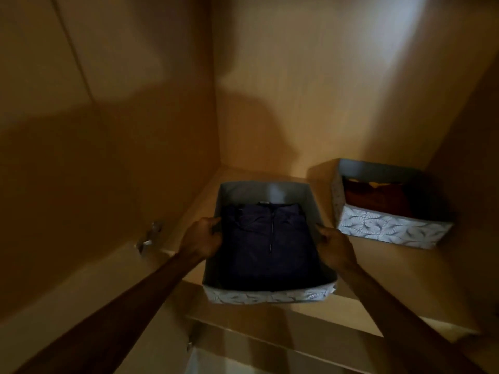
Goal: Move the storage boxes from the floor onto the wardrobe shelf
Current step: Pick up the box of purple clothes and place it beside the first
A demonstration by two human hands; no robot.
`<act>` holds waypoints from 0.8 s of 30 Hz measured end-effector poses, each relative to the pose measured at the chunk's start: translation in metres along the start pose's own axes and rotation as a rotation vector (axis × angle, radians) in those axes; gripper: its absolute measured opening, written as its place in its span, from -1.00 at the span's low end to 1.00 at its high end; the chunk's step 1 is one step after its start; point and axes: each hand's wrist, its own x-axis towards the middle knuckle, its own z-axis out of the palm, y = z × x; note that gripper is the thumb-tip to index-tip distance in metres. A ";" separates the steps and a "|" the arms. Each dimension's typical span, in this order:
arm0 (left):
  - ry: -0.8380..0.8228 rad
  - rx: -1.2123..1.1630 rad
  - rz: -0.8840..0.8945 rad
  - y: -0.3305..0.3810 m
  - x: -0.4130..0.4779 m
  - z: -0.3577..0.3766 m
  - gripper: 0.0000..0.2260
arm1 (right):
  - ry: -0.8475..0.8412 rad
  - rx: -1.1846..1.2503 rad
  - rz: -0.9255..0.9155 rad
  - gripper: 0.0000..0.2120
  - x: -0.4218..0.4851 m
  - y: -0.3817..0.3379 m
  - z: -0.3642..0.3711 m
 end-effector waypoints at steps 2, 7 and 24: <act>-0.059 0.031 0.023 0.004 0.020 0.006 -0.62 | 0.002 -0.013 0.048 -0.55 0.009 0.004 -0.001; -0.052 0.068 0.050 0.015 0.082 0.024 -0.88 | 0.028 0.013 0.154 -0.66 0.050 0.019 -0.006; -0.143 0.589 0.736 -0.018 0.144 0.078 -0.22 | -0.284 -0.547 -0.217 0.06 0.075 0.031 -0.008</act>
